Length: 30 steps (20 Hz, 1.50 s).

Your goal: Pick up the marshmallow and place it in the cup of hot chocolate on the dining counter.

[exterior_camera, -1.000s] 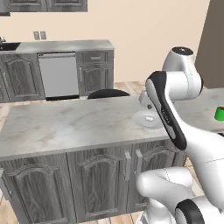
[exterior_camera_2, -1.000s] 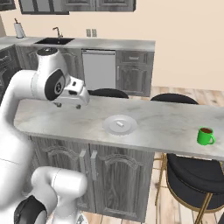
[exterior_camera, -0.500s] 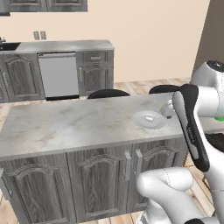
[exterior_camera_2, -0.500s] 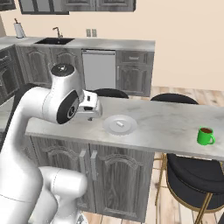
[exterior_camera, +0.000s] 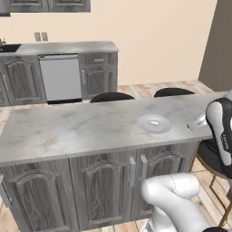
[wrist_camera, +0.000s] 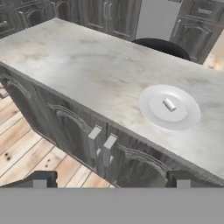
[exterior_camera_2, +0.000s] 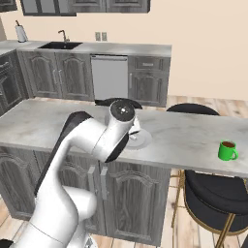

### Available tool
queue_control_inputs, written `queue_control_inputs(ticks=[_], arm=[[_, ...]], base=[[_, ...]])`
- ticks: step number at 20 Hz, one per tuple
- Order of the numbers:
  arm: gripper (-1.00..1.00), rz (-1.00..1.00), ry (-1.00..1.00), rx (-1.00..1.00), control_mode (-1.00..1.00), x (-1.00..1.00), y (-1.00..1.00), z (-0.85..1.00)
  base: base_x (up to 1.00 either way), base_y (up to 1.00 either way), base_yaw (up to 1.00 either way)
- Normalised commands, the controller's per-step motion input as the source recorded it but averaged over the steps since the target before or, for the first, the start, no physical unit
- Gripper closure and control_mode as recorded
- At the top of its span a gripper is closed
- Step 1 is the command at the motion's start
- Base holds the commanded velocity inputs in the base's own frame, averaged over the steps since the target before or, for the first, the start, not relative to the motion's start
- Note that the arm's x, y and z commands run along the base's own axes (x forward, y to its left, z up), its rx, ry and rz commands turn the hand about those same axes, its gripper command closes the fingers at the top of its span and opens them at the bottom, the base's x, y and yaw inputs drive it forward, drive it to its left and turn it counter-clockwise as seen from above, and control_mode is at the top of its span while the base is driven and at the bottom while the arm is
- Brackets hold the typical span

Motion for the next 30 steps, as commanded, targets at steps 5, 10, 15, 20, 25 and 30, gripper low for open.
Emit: queue_control_inputs(ticks=[5,10,15,20,25,30], arm=[[-1.0,0.4,-0.02,0.09,-1.0,0.76,-0.44,-0.4],[-1.0,0.33,0.0,0.01,-1.0,0.81,-0.41,-0.43],[-1.0,0.27,0.0,0.0,-1.0,0.84,-0.25,-0.47],[-1.0,0.09,0.0,0.0,-1.0,0.72,-0.01,-0.31],[-1.0,-0.03,0.0,0.02,-1.0,0.49,0.08,-0.1],[-1.0,-0.07,0.0,0.0,-1.0,0.49,0.17,-0.19]], base=[[0.0,0.0,0.0],[0.0,0.0,0.0],[0.0,0.0,0.0],[0.0,0.0,0.0],[0.0,0.0,0.0],[0.0,0.0,0.0]])
